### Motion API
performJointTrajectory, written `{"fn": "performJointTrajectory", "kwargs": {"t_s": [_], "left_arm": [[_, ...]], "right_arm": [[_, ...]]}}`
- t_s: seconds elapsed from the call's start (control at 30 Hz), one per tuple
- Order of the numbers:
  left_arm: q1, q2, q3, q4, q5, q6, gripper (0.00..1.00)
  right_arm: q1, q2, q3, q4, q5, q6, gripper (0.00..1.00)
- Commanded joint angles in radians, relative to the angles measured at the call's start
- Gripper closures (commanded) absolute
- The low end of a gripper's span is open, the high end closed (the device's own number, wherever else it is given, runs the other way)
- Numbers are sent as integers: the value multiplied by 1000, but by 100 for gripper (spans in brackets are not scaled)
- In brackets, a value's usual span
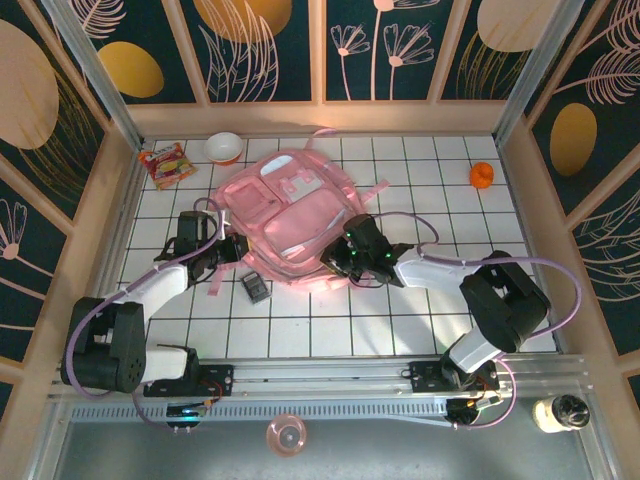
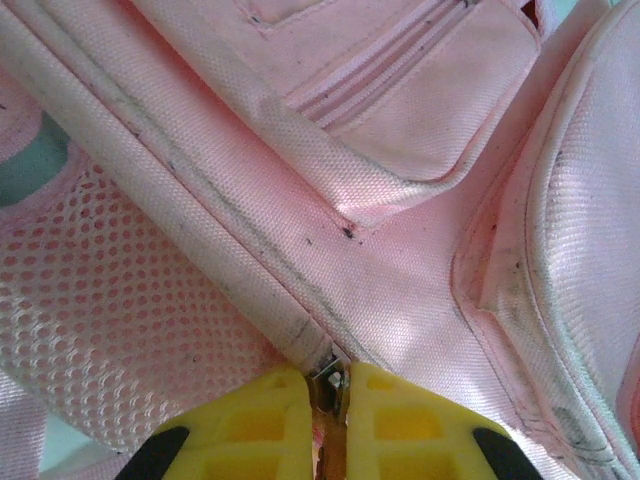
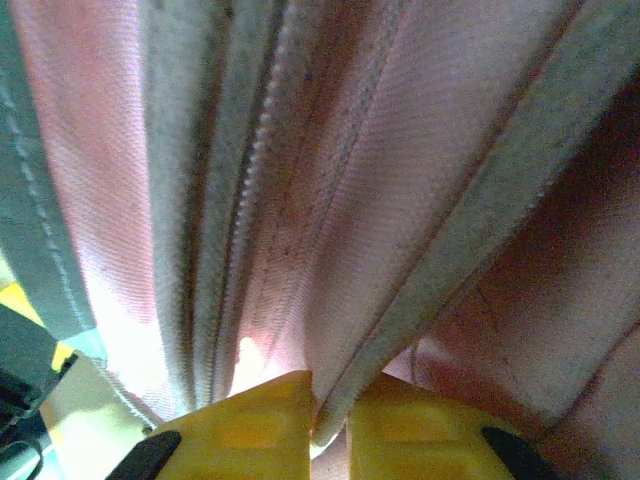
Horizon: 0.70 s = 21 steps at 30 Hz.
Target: Pack books, pencil case, and school supplies into a backpack
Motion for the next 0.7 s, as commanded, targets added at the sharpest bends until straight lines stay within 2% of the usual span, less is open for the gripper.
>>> {"fn": "performJointTrajectory", "kwargs": {"t_s": [0.0,0.23,0.4,0.67], "left_arm": [[-6,-18,14,-48,3,38,89],[-5,10,27,-56,-11,17,88],[-6,-28,3,-71,-4,2,83],[-5,-66,-31,-81,-31,-5,85]], "right_arm": [[-18,3,59,81,1,-12,90],[-31,-21,39,72,16,-12,95],[-37,-23,54,59,25,-22,97],[-40,-32,57,46,33,-33,99]]}}
